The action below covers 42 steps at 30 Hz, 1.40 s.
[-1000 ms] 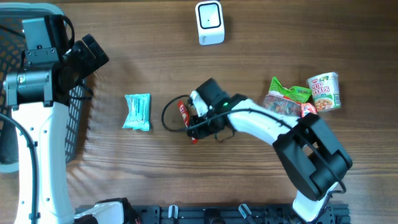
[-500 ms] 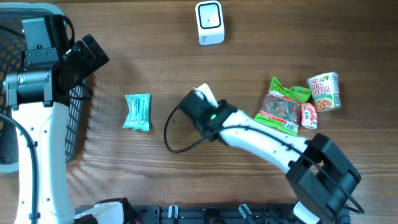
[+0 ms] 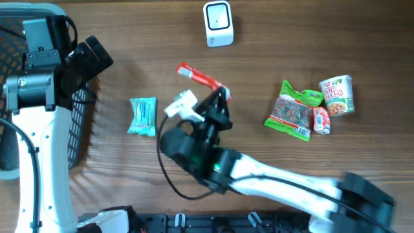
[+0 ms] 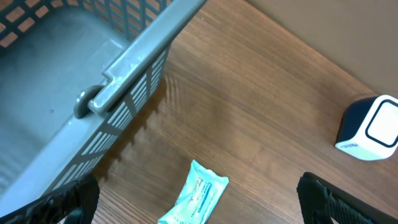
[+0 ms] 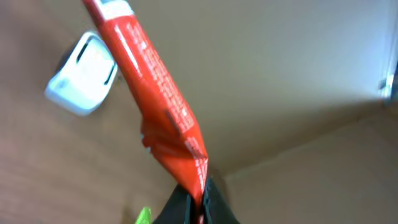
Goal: Scan the item barcode
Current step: 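Lift the Nescafe stick and swing it toward the white scanner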
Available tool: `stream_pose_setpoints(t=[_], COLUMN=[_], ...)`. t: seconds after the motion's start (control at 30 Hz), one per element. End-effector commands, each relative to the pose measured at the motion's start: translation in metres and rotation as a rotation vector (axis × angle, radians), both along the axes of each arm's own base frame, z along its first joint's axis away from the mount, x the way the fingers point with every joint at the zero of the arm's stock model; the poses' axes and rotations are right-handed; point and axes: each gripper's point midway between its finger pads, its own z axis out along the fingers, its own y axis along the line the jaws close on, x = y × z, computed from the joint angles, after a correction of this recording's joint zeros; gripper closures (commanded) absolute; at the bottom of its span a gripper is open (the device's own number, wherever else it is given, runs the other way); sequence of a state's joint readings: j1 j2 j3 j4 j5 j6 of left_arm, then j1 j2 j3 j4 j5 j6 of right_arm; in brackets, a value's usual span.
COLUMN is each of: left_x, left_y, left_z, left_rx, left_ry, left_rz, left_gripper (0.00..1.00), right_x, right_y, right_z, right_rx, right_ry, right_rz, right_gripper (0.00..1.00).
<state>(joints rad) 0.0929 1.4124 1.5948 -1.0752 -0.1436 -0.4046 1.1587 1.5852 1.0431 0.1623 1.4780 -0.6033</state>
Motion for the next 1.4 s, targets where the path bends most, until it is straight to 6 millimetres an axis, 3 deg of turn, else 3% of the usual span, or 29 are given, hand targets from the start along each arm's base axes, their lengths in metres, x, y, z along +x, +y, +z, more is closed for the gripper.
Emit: stream_pose_setpoints(t=[0.0, 0.03, 0.1, 0.43, 0.5, 0.6, 0.67, 0.8, 0.9, 1.1, 1.2, 1.27, 1.37], left_x=[-0.001, -0.001, -0.001, -0.001, -0.001, -0.001, -0.001, -0.001, -0.001, -0.001, -0.001, -0.001, -0.001], left_y=[0.002, 0.002, 0.002, 0.002, 0.002, 0.002, 0.002, 0.002, 0.002, 0.002, 0.002, 0.002, 0.002], left_z=[0.006, 0.006, 0.006, 0.006, 0.006, 0.006, 0.006, 0.006, 0.006, 0.006, 0.006, 0.006, 0.006], left_rx=[0.006, 0.006, 0.006, 0.006, 0.006, 0.006, 0.006, 0.006, 0.006, 0.006, 0.006, 0.006, 0.006], left_ry=[-0.017, -0.017, -0.017, -0.017, -0.017, -0.017, -0.017, -0.017, -0.017, -0.017, -0.017, -0.017, -0.017], left_rz=[-0.001, -0.001, -0.001, -0.001, -0.001, -0.001, -0.001, -0.001, -0.001, -0.001, -0.001, -0.001, -0.001], left_gripper=[0.00, 0.00, 0.00, 0.00, 0.00, 0.00, 0.00, 0.00, 0.00, 0.00, 0.00, 0.00, 0.00], right_x=[-0.024, -0.033, -0.047, -0.043, -0.042, -0.034, -0.029, -0.028, -0.023, 0.016, 0.037, 0.049, 0.054], right_y=[-0.024, -0.031, -0.039, 0.000, 0.001, -0.023, -0.031, -0.031, -0.030, -0.052, -0.081, -0.100, -0.106], right_z=[0.096, 0.120, 0.146, 0.143, 0.144, 0.132, 0.122, 0.093, 0.060, 0.030, 0.028, 0.037, 0.050], right_rx=[-0.098, -0.080, -0.045, -0.281, -0.238, -0.026, -0.009, -0.078, -0.168, -0.291, -0.350, -0.351, -0.339], right_ry=[-0.015, -0.033, -0.061, -0.088, -0.106, -0.091, -0.085, -0.057, -0.021, 0.047, 0.082, 0.088, 0.080], right_rz=[0.008, 0.023, 0.050, 0.164, 0.173, 0.061, 0.026, 0.028, 0.035, -0.068, -0.151, -0.209, -0.234], right_gripper=[0.96, 0.96, 0.96, 0.96, 0.96, 0.96, 0.96, 0.95, 0.96, 0.96, 0.96, 0.96, 0.96])
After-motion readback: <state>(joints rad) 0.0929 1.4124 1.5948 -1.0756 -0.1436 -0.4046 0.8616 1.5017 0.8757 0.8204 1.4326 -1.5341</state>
